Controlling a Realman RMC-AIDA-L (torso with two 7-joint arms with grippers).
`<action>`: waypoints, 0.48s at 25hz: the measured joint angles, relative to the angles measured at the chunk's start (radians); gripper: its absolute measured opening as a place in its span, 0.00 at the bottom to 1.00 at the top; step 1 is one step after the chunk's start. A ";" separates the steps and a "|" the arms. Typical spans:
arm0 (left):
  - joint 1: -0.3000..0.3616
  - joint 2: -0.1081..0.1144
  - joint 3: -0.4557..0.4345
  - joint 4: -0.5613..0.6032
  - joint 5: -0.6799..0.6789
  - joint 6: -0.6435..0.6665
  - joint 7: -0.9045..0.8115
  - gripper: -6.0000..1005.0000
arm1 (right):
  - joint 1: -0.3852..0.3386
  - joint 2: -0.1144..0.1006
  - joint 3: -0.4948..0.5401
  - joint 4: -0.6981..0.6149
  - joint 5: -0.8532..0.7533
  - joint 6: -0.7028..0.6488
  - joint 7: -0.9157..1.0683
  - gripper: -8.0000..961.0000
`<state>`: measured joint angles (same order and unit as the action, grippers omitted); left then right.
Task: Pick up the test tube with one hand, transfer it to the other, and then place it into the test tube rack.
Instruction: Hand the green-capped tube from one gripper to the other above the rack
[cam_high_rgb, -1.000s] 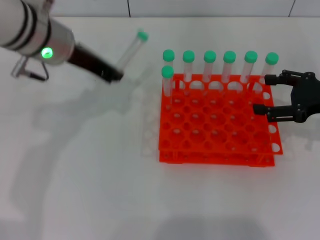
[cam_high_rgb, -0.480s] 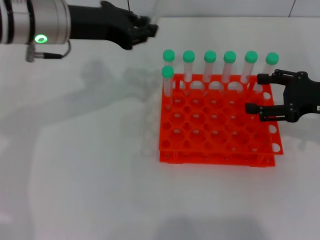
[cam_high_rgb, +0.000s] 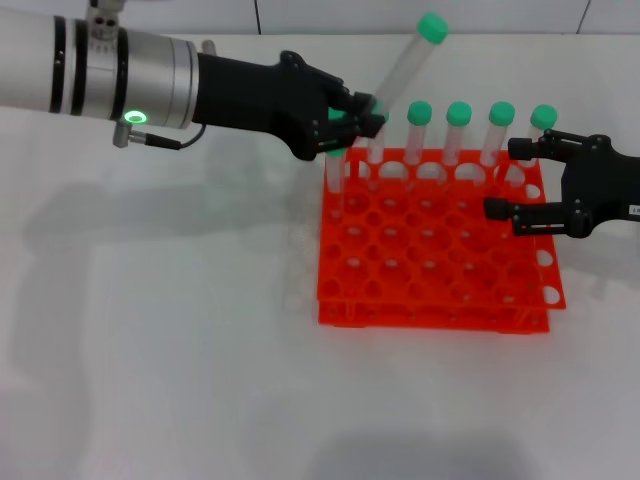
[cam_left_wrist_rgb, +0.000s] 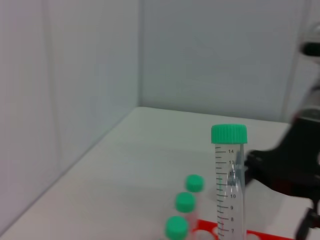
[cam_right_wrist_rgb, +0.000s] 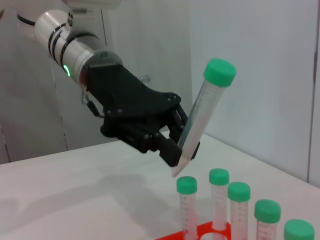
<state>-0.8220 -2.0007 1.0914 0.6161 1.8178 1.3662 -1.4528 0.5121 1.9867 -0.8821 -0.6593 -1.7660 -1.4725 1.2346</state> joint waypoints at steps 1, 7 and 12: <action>-0.008 0.003 -0.006 -0.020 0.000 0.009 0.023 0.22 | 0.000 -0.001 0.000 0.000 0.002 -0.003 0.000 0.92; -0.010 0.013 -0.018 -0.058 0.002 0.036 0.081 0.23 | -0.010 -0.011 0.002 -0.003 0.032 -0.013 0.016 0.92; -0.008 0.011 -0.018 -0.060 0.007 0.039 0.079 0.23 | -0.018 -0.042 0.011 -0.009 0.092 -0.041 0.081 0.92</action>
<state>-0.8297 -1.9895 1.0737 0.5563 1.8247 1.4054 -1.3739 0.4943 1.9442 -0.8715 -0.6681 -1.6743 -1.5131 1.3159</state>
